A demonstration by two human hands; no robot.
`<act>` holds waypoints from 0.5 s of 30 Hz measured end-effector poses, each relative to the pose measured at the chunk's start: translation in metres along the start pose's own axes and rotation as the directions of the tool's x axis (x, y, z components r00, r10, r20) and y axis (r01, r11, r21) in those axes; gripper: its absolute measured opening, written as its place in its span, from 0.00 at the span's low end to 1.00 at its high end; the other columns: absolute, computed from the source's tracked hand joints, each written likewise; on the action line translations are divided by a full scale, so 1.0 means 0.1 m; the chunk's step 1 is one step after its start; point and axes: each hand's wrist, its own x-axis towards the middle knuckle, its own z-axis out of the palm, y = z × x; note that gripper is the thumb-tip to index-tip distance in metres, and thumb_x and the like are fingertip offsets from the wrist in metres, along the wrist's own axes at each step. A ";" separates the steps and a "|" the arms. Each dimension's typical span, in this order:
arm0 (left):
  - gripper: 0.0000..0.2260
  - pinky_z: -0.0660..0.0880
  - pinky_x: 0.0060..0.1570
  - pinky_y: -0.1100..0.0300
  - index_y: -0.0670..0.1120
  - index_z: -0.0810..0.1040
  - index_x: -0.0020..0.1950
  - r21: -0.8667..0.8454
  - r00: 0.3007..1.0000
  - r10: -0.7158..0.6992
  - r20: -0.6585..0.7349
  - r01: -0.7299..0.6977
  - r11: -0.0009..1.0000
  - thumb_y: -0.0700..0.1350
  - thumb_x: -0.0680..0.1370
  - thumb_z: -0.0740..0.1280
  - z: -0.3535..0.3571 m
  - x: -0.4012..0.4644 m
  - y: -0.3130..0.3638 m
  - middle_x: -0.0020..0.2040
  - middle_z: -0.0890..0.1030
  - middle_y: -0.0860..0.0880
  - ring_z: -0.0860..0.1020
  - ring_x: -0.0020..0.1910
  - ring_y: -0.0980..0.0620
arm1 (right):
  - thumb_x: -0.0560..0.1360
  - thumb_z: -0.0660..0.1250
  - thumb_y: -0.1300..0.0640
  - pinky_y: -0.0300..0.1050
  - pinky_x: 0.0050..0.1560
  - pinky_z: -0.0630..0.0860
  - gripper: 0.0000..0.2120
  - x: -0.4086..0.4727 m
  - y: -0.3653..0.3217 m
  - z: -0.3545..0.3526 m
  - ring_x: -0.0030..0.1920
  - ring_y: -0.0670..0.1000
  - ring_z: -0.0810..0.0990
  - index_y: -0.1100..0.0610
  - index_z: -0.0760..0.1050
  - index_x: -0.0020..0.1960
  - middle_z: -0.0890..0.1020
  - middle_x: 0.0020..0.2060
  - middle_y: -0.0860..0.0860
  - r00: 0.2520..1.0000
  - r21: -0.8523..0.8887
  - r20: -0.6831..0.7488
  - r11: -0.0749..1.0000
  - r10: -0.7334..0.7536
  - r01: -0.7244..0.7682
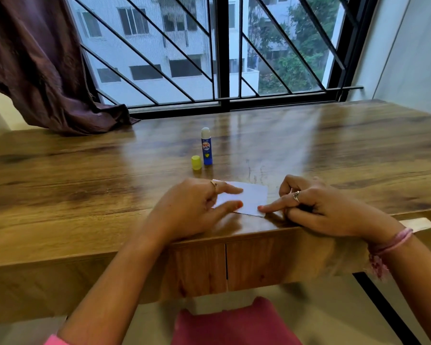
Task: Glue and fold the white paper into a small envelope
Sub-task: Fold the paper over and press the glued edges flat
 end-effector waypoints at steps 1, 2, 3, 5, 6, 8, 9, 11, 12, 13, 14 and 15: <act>0.17 0.61 0.28 0.70 0.57 0.78 0.60 -0.001 0.998 0.049 0.041 -0.049 0.999 0.62 0.75 0.62 0.02 -0.02 0.04 0.24 0.67 0.55 0.71 0.29 0.60 | 0.74 0.54 0.44 0.37 0.49 0.68 0.17 -0.01 -0.01 0.00 0.46 0.41 0.72 0.31 0.74 0.58 0.70 0.44 0.37 1.000 -0.020 -0.004 1.000 -0.003 0.003; 0.18 0.62 0.28 0.70 0.57 0.78 0.61 0.016 0.993 0.084 0.078 -0.086 0.996 0.62 0.75 0.62 0.03 -0.04 0.08 0.24 0.66 0.56 0.71 0.29 0.58 | 0.73 0.54 0.44 0.37 0.48 0.67 0.17 -0.01 -0.03 0.00 0.46 0.40 0.72 0.30 0.74 0.57 0.70 0.43 0.37 1.000 -0.033 -0.007 0.999 -0.006 0.005; 0.18 0.63 0.28 0.70 0.58 0.77 0.61 0.041 0.989 0.103 0.106 -0.108 0.993 0.63 0.75 0.61 0.03 -0.05 0.10 0.25 0.66 0.56 0.71 0.29 0.57 | 0.73 0.54 0.44 0.36 0.48 0.67 0.17 -0.01 -0.04 -0.01 0.45 0.40 0.71 0.30 0.73 0.57 0.71 0.42 0.37 1.000 -0.043 -0.008 0.999 -0.007 0.006; 0.19 0.64 0.28 0.68 0.60 0.75 0.63 0.054 0.983 0.116 0.140 -0.124 0.991 0.64 0.75 0.60 0.02 -0.05 0.12 0.26 0.68 0.56 0.72 0.29 0.56 | 0.74 0.54 0.45 0.38 0.46 0.68 0.17 -0.01 -0.06 -0.01 0.43 0.41 0.72 0.31 0.73 0.57 0.71 0.40 0.39 1.000 -0.068 -0.003 0.998 -0.014 0.014; 0.20 0.64 0.28 0.67 0.60 0.74 0.63 0.051 0.979 0.130 0.156 -0.140 0.989 0.65 0.75 0.59 0.02 -0.05 0.12 0.27 0.68 0.56 0.71 0.29 0.56 | 0.74 0.55 0.45 0.40 0.46 0.69 0.17 -0.01 -0.06 0.00 0.42 0.42 0.72 0.32 0.74 0.58 0.72 0.40 0.40 1.000 -0.082 -0.003 0.996 -0.023 0.023; 0.22 0.62 0.27 0.68 0.60 0.73 0.65 0.055 0.965 0.178 0.191 -0.192 0.980 0.67 0.75 0.57 0.01 -0.05 0.12 0.29 0.69 0.57 0.70 0.28 0.57 | 0.74 0.55 0.45 0.44 0.47 0.70 0.17 -0.01 -0.05 0.01 0.41 0.42 0.72 0.33 0.74 0.58 0.73 0.39 0.41 1.000 -0.075 -0.010 0.997 -0.024 0.024; 0.23 0.62 0.28 0.69 0.61 0.72 0.65 0.057 0.959 0.197 0.202 -0.213 0.976 0.68 0.75 0.56 0.02 -0.06 0.13 0.30 0.69 0.57 0.70 0.28 0.58 | 0.74 0.54 0.45 0.44 0.47 0.69 0.16 -0.01 -0.04 0.02 0.42 0.42 0.72 0.32 0.73 0.58 0.73 0.40 0.41 1.000 -0.054 -0.013 0.998 -0.015 0.014; 0.24 0.61 0.28 0.70 0.62 0.71 0.66 0.061 0.957 0.210 0.202 -0.226 0.972 0.69 0.74 0.55 0.02 -0.07 0.13 0.32 0.70 0.58 0.69 0.28 0.59 | 0.74 0.53 0.44 0.42 0.47 0.66 0.17 0.00 -0.03 0.03 0.43 0.42 0.71 0.30 0.72 0.57 0.72 0.40 0.38 1.000 -0.014 -0.019 1.000 0.001 -0.001; 0.24 0.61 0.29 0.69 0.62 0.71 0.66 0.062 0.957 0.212 0.197 -0.228 0.972 0.70 0.74 0.54 0.03 -0.07 0.13 0.33 0.70 0.58 0.69 0.29 0.60 | 0.73 0.53 0.44 0.41 0.47 0.65 0.17 0.00 -0.02 0.03 0.44 0.42 0.71 0.29 0.72 0.56 0.72 0.40 0.37 1.000 0.004 -0.019 1.000 0.006 -0.006; 0.25 0.60 0.29 0.69 0.62 0.70 0.66 0.061 0.957 0.213 0.196 -0.229 0.972 0.70 0.74 0.54 0.03 -0.07 0.12 0.33 0.71 0.58 0.69 0.29 0.60 | 0.73 0.53 0.44 0.40 0.47 0.64 0.17 0.01 -0.02 0.03 0.44 0.42 0.71 0.28 0.72 0.56 0.72 0.40 0.37 1.000 0.026 -0.016 1.000 0.013 -0.013; 0.25 0.60 0.29 0.69 0.63 0.70 0.66 0.059 0.957 0.214 0.198 -0.230 0.971 0.71 0.73 0.54 0.03 -0.07 0.12 0.33 0.71 0.57 0.69 0.29 0.61 | 0.72 0.53 0.43 0.40 0.47 0.64 0.17 0.01 -0.02 0.03 0.44 0.42 0.72 0.28 0.72 0.55 0.72 0.40 0.38 1.000 0.050 -0.010 0.999 0.021 -0.020; 0.25 0.60 0.29 0.69 0.63 0.70 0.66 0.058 0.956 0.215 0.199 -0.230 0.971 0.71 0.73 0.54 0.03 -0.06 0.11 0.34 0.72 0.57 0.70 0.29 0.60 | 0.72 0.53 0.43 0.40 0.47 0.64 0.16 0.01 -0.02 0.03 0.44 0.43 0.72 0.28 0.72 0.54 0.72 0.40 0.38 1.000 0.070 -0.002 0.997 0.027 -0.026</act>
